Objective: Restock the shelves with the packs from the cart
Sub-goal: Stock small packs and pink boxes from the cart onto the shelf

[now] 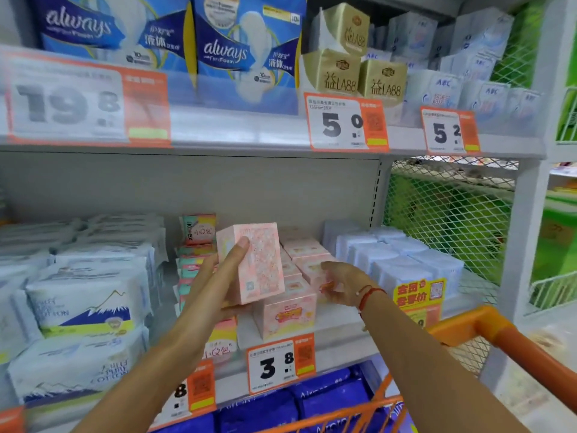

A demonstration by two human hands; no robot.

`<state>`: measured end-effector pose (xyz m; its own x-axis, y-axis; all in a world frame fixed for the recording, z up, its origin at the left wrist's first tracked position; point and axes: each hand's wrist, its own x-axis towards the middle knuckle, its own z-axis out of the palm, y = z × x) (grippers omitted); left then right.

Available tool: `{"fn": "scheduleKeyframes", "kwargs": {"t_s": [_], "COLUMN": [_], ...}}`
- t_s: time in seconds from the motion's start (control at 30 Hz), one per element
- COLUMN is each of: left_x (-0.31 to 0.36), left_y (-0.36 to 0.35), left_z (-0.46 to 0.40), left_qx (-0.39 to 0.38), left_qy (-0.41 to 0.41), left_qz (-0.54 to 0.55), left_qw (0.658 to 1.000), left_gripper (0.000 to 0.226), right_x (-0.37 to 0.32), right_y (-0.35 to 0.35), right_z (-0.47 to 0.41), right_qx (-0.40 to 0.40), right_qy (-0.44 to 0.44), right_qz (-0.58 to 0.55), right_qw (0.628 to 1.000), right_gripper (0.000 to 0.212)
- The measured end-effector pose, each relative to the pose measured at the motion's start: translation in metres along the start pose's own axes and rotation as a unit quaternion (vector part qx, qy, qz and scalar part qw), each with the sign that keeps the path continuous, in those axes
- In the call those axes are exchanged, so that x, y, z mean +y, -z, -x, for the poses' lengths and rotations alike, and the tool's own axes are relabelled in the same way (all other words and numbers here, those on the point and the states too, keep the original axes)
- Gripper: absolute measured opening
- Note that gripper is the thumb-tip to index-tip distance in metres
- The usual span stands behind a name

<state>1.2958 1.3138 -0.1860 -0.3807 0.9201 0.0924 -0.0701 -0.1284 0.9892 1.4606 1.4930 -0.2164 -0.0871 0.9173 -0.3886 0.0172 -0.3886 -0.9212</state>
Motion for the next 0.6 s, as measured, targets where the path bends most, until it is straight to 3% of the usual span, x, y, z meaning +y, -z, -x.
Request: {"fn": "scheduleKeyframes", "kwargs": {"t_s": [0.07,0.2,0.3,0.33,0.43,0.47,0.53,0.6], "left_x": [0.003,0.004,0.002,0.001,0.003,0.005,0.012,0.020], "left_y": [-0.004,-0.007,-0.006,-0.006,-0.005,-0.006,-0.009,-0.016], "left_z": [-0.002,-0.004,-0.001,0.001,0.003,0.002,-0.001,-0.005], "left_qx": [-0.011,-0.015,-0.020,-0.023,-0.034,-0.038,-0.042,-0.042], "left_qy": [0.005,0.014,0.019,0.020,0.022,0.022,0.020,0.019], "left_qz": [-0.001,0.000,0.001,0.000,-0.009,-0.015,-0.023,-0.035], "left_qw": [1.000,1.000,1.000,1.000,0.999,0.999,0.999,0.998], "left_gripper": [0.070,0.070,0.070,0.068,0.057,0.053,0.044,0.034], "right_x": [0.001,0.000,0.002,0.003,0.002,-0.006,-0.032,-0.055], "right_y": [-0.001,-0.005,-0.006,-0.006,0.000,0.002,0.003,0.008], "right_z": [-0.006,-0.006,-0.007,-0.008,-0.033,-0.023,0.011,0.037], "right_qx": [0.013,-0.009,-0.016,-0.008,0.060,0.088,0.085,-0.005], "right_qy": [-0.004,0.001,-0.013,-0.014,-0.001,0.022,0.076,0.096], "right_qz": [-0.019,-0.017,-0.050,-0.038,0.063,0.132,0.261,0.383], "right_qw": [1.000,1.000,0.999,0.999,0.996,0.987,0.959,0.919], "right_gripper": [0.027,0.012,0.016,0.027,0.091,0.096,0.076,0.051]}}
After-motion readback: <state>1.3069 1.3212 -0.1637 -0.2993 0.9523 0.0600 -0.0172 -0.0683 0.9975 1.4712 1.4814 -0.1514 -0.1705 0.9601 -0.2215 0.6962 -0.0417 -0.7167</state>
